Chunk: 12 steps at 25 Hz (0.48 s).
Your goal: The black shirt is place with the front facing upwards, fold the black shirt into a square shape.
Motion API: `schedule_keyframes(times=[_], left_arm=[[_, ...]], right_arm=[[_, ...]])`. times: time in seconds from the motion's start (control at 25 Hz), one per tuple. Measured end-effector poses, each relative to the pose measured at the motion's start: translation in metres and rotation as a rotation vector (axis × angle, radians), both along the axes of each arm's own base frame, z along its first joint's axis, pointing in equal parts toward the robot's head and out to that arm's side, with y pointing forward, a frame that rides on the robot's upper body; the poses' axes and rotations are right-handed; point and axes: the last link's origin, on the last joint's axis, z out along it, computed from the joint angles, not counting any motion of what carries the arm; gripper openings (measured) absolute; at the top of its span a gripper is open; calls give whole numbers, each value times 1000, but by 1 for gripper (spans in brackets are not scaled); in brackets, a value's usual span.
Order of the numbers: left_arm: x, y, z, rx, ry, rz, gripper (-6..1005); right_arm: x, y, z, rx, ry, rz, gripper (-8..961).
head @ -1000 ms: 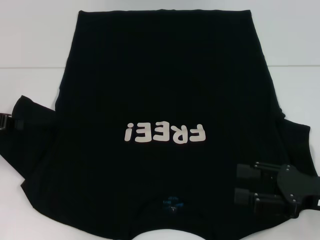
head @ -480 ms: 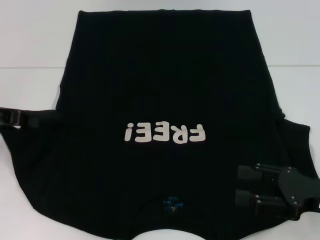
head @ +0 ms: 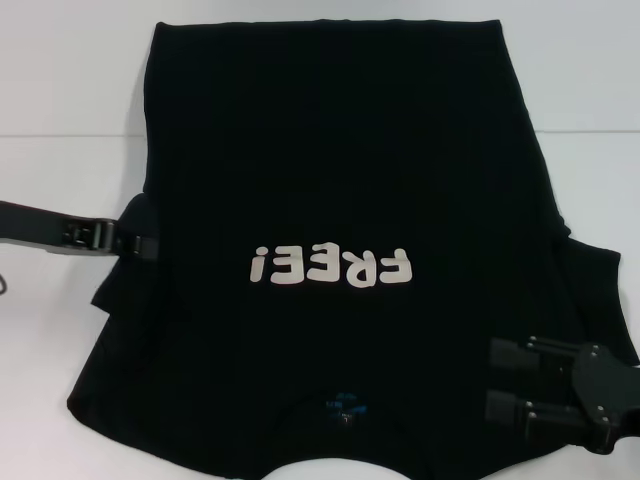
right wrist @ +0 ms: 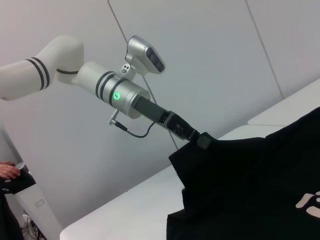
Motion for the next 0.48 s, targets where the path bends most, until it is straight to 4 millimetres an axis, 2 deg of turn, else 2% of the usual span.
schedule_keyframes(times=[0.48], left_arm=[[-2,-2,-26,-27,-40,63,27]], right_arm=[[6,-8,-2,11,-7,-5,777]])
